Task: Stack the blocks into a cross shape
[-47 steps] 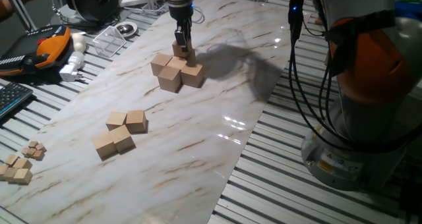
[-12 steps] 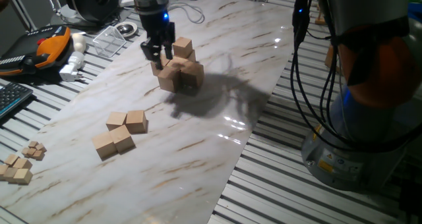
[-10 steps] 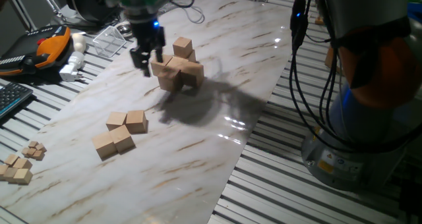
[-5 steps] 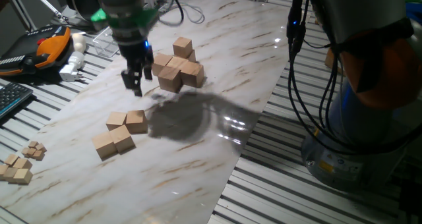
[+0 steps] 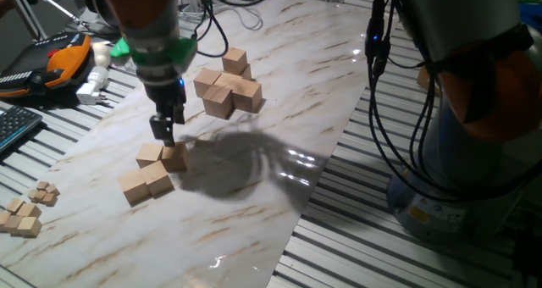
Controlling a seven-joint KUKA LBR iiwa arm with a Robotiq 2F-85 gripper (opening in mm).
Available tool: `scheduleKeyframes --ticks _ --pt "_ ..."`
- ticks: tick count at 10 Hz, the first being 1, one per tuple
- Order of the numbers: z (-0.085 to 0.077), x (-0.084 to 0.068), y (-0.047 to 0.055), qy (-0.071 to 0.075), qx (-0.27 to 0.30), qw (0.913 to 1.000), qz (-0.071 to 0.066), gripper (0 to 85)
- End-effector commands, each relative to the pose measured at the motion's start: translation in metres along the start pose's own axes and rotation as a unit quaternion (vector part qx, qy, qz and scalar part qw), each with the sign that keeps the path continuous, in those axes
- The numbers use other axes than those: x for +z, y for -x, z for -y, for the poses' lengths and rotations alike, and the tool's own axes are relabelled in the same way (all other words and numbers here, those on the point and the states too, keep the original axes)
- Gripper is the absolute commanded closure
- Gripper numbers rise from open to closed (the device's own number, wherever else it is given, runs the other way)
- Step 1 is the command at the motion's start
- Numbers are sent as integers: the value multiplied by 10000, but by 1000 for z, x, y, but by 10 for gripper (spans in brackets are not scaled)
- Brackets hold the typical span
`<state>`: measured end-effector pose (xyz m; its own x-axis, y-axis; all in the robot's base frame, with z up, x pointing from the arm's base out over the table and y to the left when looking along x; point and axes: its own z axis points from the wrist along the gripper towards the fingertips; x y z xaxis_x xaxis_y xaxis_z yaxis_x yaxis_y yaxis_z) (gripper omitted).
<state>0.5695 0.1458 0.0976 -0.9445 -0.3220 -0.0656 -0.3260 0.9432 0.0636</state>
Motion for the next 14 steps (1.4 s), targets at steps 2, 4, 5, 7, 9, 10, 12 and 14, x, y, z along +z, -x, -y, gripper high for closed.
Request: scheduleKeyframes --ticks 2,4,5,7,9,10,12,14 --pt "-1 8 1 -6 -29 10000 15 170" --pt "-2 15 0 -14 -60 10000 13 170" --pt "-3 19 0 -6 -60 10000 15 170" --pt "-7 28 -4 -39 -45 9999 85 170" --pt "-7 32 -4 -44 -30 9999 100 170" --pt "-6 35 -3 -27 -44 9999 122 170" --pt "-6 38 -2 -1 -73 9999 139 170" --pt "-6 39 -3 -23 -89 9998 155 170"
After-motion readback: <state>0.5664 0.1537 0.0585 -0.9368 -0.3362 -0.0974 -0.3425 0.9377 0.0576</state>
